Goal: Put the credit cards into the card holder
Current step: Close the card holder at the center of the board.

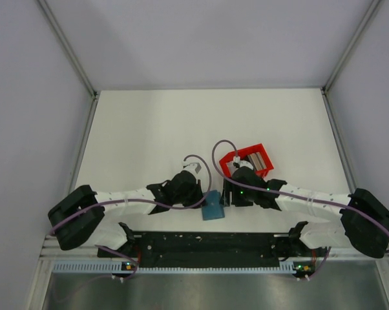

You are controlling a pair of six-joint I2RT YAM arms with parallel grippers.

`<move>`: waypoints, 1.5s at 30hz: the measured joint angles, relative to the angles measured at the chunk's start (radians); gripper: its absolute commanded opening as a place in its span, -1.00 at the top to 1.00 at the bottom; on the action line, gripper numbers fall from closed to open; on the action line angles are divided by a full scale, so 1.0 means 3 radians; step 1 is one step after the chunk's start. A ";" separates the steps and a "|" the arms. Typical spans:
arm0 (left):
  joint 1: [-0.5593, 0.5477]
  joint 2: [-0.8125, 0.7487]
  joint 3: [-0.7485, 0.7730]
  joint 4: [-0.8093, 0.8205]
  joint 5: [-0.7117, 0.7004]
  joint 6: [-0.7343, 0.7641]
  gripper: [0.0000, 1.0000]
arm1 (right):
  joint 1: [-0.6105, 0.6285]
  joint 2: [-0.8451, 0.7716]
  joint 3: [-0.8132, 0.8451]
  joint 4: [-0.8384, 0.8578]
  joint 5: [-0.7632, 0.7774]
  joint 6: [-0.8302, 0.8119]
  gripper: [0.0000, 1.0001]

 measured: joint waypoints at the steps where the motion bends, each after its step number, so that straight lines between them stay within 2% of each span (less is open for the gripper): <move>1: 0.0000 0.0000 0.0000 0.0000 -0.0003 0.0000 1.00 | 0.0006 0.0000 0.0000 0.0000 0.0005 0.0005 -0.32; 13: 0.0000 0.0028 -0.0001 0.0027 -0.0009 0.0001 1.00 | 0.0050 0.0067 0.0160 -0.0350 0.0467 0.0095 -0.28; 20: -0.0004 0.0046 -0.0017 0.0053 -0.0020 0.0001 1.00 | 0.0060 -0.0161 0.0160 -0.0445 0.0507 0.0078 -0.36; 23: -0.0015 -0.0100 -0.0117 0.0099 -0.0042 0.0001 1.00 | 0.0099 -0.0261 0.0154 -0.0388 0.0446 -0.0037 -0.36; 27: -0.0018 -0.0342 -0.0137 0.0066 -0.0058 0.0008 0.98 | 0.0117 -0.0359 -0.0011 -0.0093 0.0338 -0.0334 -0.51; 31: -0.0019 -0.0573 -0.0137 -0.0029 -0.0127 0.0015 0.95 | 0.0121 -0.0796 -0.0628 0.0530 0.0187 -0.0876 -0.65; 35: -0.0018 -0.0779 -0.0160 -0.0140 -0.0249 0.0015 0.93 | 0.0139 -0.1462 -0.1247 0.1080 0.0037 -0.1507 -0.66; 38: -0.0018 -0.0867 -0.0189 -0.0276 -0.0357 0.0015 0.93 | 0.0142 -0.1768 -0.1485 0.1437 -0.0155 -0.1967 -0.64; 42: -0.0018 -0.0881 -0.0219 -0.0404 -0.0446 0.0015 0.93 | 0.0144 -0.1793 -0.1534 0.1726 -0.0331 -0.2443 -0.56; 45: -0.0018 -0.0881 -0.0221 -0.0464 -0.0472 0.0017 0.93 | 0.0146 -0.1517 -0.1508 0.1895 -0.0533 -0.2753 -0.53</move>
